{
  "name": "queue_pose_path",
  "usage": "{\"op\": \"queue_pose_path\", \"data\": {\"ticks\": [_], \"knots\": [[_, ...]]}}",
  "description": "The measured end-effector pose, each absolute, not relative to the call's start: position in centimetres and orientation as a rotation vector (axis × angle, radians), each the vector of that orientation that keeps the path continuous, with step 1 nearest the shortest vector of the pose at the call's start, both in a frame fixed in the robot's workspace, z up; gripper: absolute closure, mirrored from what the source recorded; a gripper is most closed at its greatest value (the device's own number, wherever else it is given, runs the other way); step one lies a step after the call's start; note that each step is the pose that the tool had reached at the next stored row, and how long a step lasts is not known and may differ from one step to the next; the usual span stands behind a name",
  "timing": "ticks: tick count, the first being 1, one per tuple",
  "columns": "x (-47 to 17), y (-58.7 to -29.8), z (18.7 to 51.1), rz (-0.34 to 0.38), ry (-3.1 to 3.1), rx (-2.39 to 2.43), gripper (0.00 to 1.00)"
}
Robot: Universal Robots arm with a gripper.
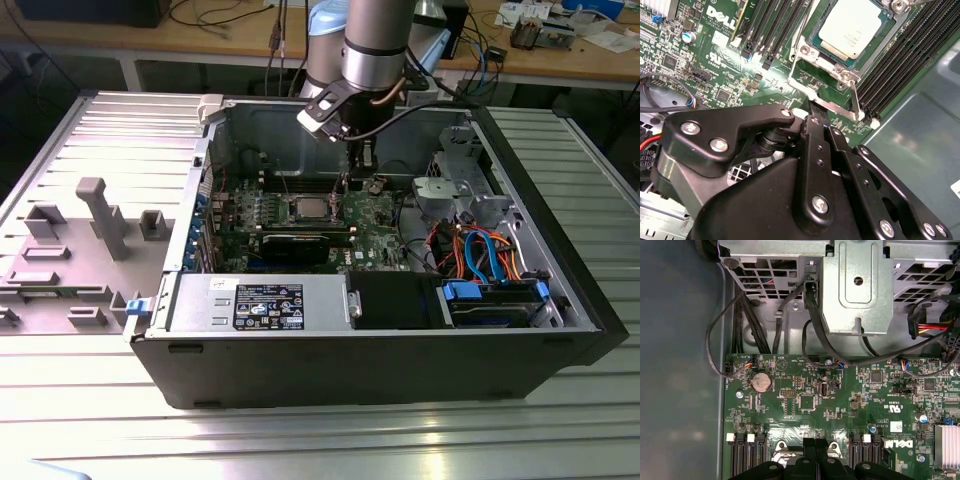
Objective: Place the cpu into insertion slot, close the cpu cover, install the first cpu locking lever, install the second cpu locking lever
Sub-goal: 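Close the cpu cover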
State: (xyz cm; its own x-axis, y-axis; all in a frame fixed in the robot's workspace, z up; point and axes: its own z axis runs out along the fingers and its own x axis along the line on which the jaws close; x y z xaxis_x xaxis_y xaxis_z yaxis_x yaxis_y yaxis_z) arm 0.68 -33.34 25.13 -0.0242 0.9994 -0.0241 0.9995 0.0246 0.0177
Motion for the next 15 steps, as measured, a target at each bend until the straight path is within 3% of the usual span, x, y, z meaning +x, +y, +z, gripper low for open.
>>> {"op": "queue_pose_path", "data": {"ticks": [15], "knots": [[0.18,-33.34,25.13,-0.007,2.227,2.174,0.89]]}}
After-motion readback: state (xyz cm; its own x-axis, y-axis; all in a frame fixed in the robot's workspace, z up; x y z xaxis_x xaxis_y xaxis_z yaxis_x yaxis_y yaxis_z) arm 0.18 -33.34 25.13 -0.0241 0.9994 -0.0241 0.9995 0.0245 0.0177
